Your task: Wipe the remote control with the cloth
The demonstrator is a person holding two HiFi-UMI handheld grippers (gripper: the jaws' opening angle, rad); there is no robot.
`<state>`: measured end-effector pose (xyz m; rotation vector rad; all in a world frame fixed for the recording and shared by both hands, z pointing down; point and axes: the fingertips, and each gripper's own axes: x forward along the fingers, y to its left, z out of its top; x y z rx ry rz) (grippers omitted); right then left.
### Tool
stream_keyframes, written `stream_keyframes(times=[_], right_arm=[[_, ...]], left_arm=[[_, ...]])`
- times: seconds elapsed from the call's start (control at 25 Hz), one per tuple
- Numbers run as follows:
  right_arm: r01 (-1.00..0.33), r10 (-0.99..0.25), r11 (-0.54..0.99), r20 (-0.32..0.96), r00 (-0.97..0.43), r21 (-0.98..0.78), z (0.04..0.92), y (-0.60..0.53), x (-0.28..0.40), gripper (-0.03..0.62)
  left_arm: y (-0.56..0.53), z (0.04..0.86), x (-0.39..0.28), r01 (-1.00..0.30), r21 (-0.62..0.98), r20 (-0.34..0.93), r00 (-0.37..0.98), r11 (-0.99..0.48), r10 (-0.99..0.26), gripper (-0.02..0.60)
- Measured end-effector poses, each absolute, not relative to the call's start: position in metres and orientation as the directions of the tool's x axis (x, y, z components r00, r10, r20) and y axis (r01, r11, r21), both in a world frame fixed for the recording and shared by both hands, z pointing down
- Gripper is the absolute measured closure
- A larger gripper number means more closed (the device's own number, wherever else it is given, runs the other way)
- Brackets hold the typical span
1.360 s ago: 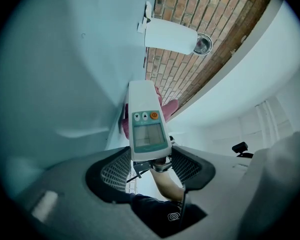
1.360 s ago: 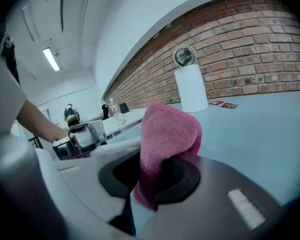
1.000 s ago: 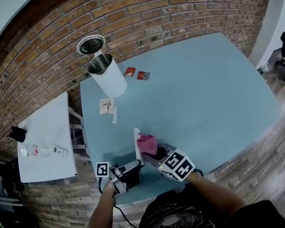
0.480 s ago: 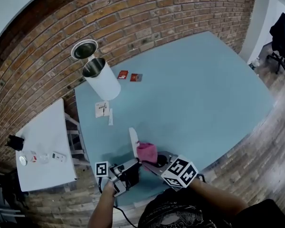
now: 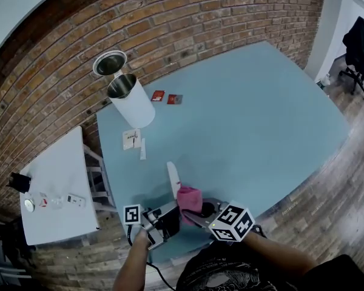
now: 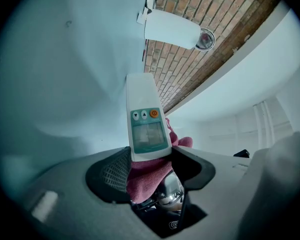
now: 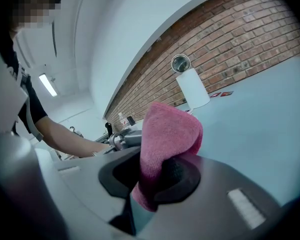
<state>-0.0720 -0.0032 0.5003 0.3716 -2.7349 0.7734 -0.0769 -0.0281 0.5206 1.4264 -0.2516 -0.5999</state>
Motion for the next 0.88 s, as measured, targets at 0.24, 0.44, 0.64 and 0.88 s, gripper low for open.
stream_keyframes(times=[0.24,0.44,0.64,0.88], right_arm=[[-0.291,-0.130,0.822,0.336,-0.933,-0.489,0.507,0.007,-0.076,0.525],[-0.310,-0.151,0.812,0.334,-0.930,-0.495,0.507,-0.002,-0.063,0.525],[-0.382,-0.221,0.776,0.352,-0.910,-0.502,0.511,-0.028,-0.032,0.525],[-0.481,-0.325,0.737,0.374,-0.868,-0.475,0.509,-0.063,-0.001,0.525]], left_arm=[[-0.031,0.522,-0.076,0.227,0.973,-0.177,0.825,0.029,-0.537,0.339],[-0.032,0.524,-0.071,0.170,0.985,-0.126,0.827,0.030,-0.548,0.339],[-0.031,0.534,-0.064,-0.035,0.999,0.035,0.846,0.011,-0.531,0.341],[-0.028,0.558,-0.070,-0.469,0.883,0.395,0.768,-0.024,-0.505,0.341]])
